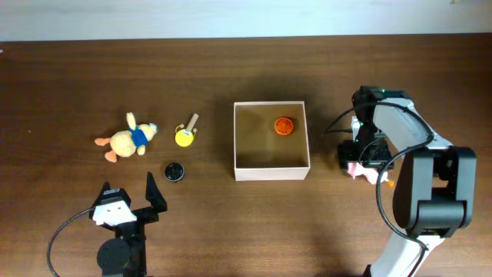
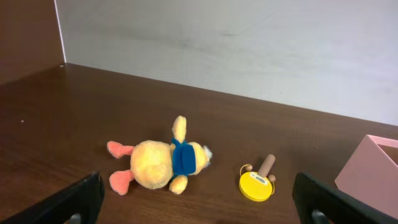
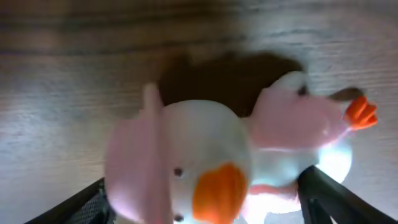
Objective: Pack container
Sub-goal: 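Grasp the white-pink plush duck with the right gripper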
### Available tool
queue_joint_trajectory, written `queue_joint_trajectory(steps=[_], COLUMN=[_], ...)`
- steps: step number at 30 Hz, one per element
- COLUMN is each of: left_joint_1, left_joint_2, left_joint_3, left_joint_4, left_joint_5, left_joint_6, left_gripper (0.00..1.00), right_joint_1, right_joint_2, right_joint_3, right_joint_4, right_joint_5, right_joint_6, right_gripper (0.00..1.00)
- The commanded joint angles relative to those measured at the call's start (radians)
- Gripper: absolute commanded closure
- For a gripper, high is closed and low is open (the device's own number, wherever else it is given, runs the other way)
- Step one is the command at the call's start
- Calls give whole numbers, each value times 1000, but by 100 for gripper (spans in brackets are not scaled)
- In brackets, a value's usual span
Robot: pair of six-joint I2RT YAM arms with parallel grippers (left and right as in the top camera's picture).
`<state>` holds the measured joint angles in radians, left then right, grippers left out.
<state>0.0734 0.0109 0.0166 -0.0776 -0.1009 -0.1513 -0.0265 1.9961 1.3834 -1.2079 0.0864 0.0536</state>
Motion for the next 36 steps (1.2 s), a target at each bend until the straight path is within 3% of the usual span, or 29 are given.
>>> queue_joint_trajectory(steps=[1,7,14,16,20,21,23,28,36], left_joint_1=[2,2,2,2,2,2,2,2,2], left_joint_2=[-4,-4,-4,-4,-4,-4,-4,-4,-4], left_joint_3=[-7,-7,-7,-7,-7,-7,-7,-7,-7], left_joint_4=[3,3,3,3,3,3,3,3,3], left_joint_5=[4,4,4,4,4,4,4,4,4], left_joint_6=[-8,-8,-8,-8,-8,-8,-8,-8,-8], left_gripper=[1,1,1,1,1,1,1,1,1], right_joint_1=[-2,-18,-54,-66,-74,-74,-74,-74,-74], right_joint_2=[-21,-21,-21,-21,-21,-21,-21,-21,-21], right_joint_3=[-22,-22,-22,-23,-24,-24,-24,-24,58], right_joint_4=[47,189,212,220,229,233,240,250,254], right_joint_5=[-6,53,84,84,84,84,84,84,84], right_joint_6=[11,-23,-23,-23,-23,-23,-23,-23,-23], right_gripper=[24,25,26,32,62,75,85,96,96])
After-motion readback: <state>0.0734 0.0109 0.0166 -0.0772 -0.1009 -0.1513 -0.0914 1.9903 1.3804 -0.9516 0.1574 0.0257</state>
